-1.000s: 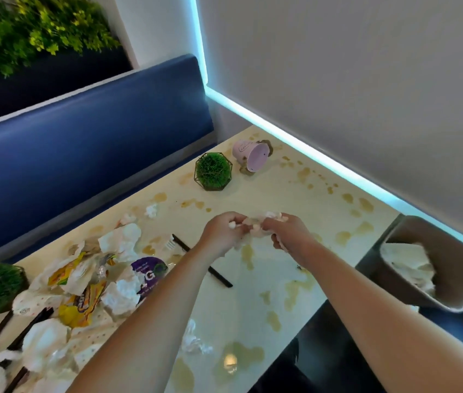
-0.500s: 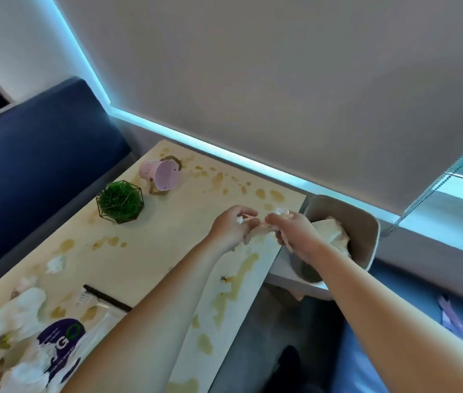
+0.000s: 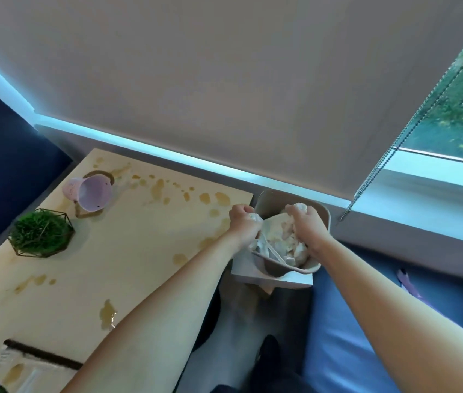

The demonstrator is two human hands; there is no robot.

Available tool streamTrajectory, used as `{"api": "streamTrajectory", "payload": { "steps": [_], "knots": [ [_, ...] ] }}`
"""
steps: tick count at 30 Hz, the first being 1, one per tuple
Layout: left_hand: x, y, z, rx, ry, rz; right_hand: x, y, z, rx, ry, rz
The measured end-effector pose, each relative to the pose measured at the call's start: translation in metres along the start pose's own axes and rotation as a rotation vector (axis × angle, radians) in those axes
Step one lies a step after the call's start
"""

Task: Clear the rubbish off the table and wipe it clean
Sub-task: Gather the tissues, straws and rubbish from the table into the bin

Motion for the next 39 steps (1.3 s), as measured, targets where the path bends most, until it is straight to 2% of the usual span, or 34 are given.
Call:
{"api": "streamTrajectory", "payload": {
  "steps": [6, 10, 14, 18, 27, 31, 39],
  "knots": [
    [0.035, -0.033, -0.010, 0.348, 0.001, -0.048, 0.009, 0.022, 0.010, 0.016, -0.108, -0.087],
    [0.049, -0.043, -0.020, 0.433, -0.049, -0.061, 0.024, 0.031, 0.020, -0.194, -0.116, -0.040],
    [0.057, -0.045, -0.029, 0.477, -0.038, -0.090, 0.032, 0.031, 0.028, -0.492, -0.032, -0.087],
    [0.059, -0.037, -0.029, 0.456, -0.066, -0.038, 0.034, 0.027, 0.035, -0.692, 0.073, -0.122],
    [0.035, -0.006, -0.024, 0.394, -0.128, 0.060, 0.021, 0.007, 0.034, -0.863, 0.149, -0.125],
    [0.014, 0.025, -0.031, 0.368, -0.130, 0.102, 0.004, -0.026, 0.015, -0.858, 0.236, -0.140],
    [-0.057, 0.119, -0.062, 0.323, -0.117, 0.217, -0.047, -0.133, -0.024, -0.860, 0.409, -0.298]
  ]
}}
Point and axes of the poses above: each hand's wrist, its own x-axis towards the middle knuckle, its own y-axis out of the back of the hand, z = x × y, the point moved 4 cm from there along x, towards the middle knuckle, and after that the axes turned 4 degrees about -z, right-handed, at the moved point
